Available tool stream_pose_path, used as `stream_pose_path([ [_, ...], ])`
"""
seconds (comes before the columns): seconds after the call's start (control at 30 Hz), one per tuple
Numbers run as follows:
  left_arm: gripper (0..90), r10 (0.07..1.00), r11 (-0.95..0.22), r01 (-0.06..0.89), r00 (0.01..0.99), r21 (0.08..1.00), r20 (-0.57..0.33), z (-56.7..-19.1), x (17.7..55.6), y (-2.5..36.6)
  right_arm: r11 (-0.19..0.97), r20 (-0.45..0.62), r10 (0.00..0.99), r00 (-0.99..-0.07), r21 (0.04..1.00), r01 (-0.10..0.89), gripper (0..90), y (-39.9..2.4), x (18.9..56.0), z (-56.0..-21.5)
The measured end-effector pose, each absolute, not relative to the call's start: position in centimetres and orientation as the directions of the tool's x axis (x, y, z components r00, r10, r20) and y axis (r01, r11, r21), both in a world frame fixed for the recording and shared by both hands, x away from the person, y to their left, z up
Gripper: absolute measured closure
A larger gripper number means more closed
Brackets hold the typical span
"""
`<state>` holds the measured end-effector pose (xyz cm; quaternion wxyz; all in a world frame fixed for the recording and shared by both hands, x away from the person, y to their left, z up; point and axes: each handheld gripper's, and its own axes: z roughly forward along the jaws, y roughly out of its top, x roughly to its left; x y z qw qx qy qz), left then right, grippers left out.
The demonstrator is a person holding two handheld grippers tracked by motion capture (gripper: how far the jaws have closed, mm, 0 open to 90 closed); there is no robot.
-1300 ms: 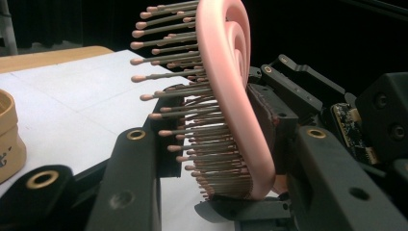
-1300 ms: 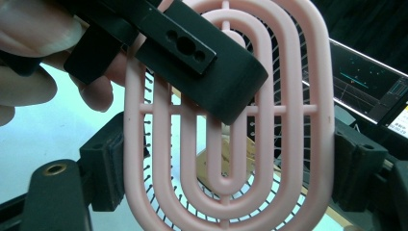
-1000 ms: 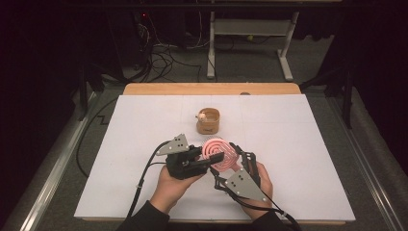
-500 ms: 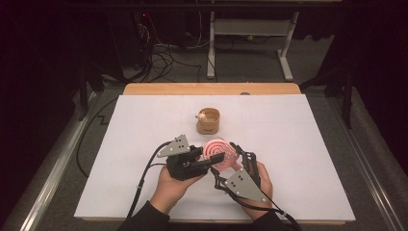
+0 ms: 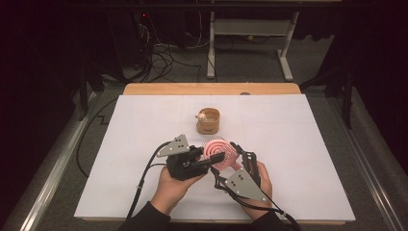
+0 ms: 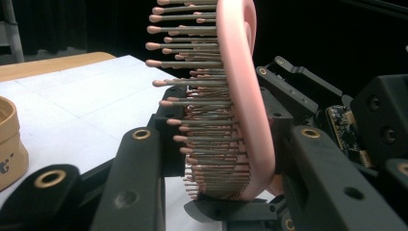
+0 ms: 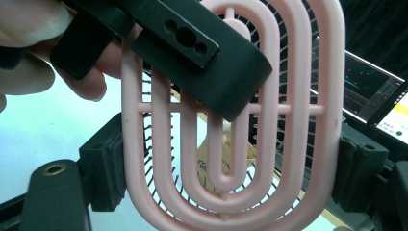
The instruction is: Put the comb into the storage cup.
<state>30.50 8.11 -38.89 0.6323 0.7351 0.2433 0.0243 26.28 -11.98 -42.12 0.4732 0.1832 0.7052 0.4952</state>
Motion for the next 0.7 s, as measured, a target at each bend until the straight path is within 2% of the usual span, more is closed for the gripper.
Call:
stream_pose_path([
  [0.7, 62.6, 0.389, -0.039, 0.308, 0.881, 0.951, -0.269, -38.49, 30.16, 8.32, 0.442, -0.496, 0.724, -0.48, 0.867, -0.23, 18.3, -11.91, 26.16, -41.83],
])
